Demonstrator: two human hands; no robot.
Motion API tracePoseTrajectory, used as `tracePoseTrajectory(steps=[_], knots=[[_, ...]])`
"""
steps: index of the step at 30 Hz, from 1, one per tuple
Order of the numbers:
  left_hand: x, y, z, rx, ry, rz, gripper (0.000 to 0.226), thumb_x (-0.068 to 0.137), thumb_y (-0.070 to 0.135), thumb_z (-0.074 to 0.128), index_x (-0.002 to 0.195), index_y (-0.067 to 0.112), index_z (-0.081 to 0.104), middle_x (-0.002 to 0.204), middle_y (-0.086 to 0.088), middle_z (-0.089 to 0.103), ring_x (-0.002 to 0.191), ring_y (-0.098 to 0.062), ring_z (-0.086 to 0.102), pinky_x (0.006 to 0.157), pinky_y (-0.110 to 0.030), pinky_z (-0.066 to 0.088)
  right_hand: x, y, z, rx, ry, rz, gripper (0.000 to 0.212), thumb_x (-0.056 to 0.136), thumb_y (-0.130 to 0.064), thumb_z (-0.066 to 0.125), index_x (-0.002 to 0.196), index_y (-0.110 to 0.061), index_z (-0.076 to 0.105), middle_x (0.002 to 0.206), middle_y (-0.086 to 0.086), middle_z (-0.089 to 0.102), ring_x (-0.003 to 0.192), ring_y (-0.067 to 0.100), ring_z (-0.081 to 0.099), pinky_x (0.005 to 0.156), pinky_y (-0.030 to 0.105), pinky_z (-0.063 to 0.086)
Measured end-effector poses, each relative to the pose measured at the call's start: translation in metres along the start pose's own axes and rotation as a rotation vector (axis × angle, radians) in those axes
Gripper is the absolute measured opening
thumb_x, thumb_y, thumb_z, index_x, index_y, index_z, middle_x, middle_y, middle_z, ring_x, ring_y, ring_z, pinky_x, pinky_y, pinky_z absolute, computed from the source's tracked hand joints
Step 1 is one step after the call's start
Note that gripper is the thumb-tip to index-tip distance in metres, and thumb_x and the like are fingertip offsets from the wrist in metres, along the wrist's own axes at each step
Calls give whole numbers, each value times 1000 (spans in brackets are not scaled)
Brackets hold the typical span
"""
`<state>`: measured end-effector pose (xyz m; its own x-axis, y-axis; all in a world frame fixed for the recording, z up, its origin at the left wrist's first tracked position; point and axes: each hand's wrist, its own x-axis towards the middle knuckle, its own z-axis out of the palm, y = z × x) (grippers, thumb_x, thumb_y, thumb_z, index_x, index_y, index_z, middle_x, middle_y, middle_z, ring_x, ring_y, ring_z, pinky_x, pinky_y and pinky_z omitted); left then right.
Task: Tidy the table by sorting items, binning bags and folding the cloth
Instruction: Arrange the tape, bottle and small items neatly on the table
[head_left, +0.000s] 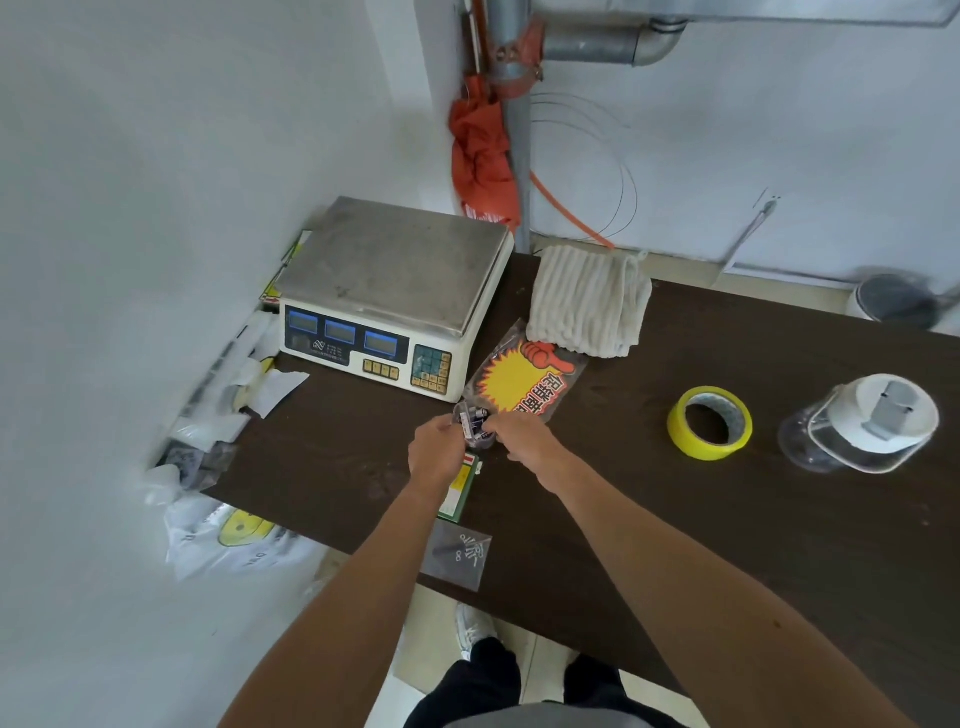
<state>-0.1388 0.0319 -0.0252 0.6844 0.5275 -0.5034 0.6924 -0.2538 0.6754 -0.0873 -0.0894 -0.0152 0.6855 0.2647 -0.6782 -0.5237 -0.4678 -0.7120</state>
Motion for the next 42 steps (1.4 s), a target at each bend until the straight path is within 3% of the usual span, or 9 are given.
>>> tracePoseTrajectory(steps=[4,8,11,13,22,27,32,35,42], knots=[[-2,-1,0,13,47,27,35,101,30,49,129,23,69,121,-7,72,117,-31,62,97,-37,49,3,1,3,55,44,-23,17,95,-26,56,91,-11,63,106,10,62,114,30,59,104,51,46],[-2,4,0,-21,80,47,35,99,30,52,129,22,69,121,-4,72,114,-26,63,98,-37,49,7,6,3,149,86,-48,20,93,-26,58,79,-12,63,91,11,63,96,28,63,100,54,46],[-5,12,3,-46,113,62,37,97,22,51,128,23,70,120,-2,73,110,-23,64,97,-39,52,7,8,-5,225,125,-36,30,93,-26,59,95,3,66,103,25,68,102,35,65,99,55,47],[-7,19,9,-61,121,74,36,96,19,51,125,24,72,116,-2,73,108,-24,64,95,-40,53,6,8,-14,303,156,-13,20,93,-25,60,95,-7,68,113,21,68,110,33,65,96,49,52],[-12,37,53,-25,1,117,35,97,24,54,128,25,70,128,-5,67,118,-27,61,104,-42,49,3,35,-62,483,287,14,13,89,-33,70,84,-21,70,92,2,73,92,17,70,87,40,59],[-19,52,80,-39,-91,128,32,98,28,57,126,20,69,122,-3,70,113,-25,63,101,-40,50,-3,50,-86,517,352,26,19,92,-21,58,105,-15,70,99,6,73,98,18,70,89,41,58],[-16,59,106,-67,-179,93,20,91,42,62,104,27,65,108,1,71,102,-22,68,96,-47,54,-7,62,-107,549,405,28,8,92,-22,59,89,-22,66,95,3,71,102,20,69,92,44,58],[-16,64,118,-19,-220,105,8,88,37,57,94,32,61,107,1,72,103,-23,68,96,-49,54,-9,69,-117,559,430,22,9,92,-22,60,94,-20,68,106,7,71,107,23,67,92,44,57],[-24,73,138,-23,-355,87,26,86,33,58,109,24,64,111,-1,71,102,-19,68,95,-43,55,-15,82,-133,560,463,21,14,96,-21,56,106,-17,65,101,5,66,98,20,61,92,43,53]])
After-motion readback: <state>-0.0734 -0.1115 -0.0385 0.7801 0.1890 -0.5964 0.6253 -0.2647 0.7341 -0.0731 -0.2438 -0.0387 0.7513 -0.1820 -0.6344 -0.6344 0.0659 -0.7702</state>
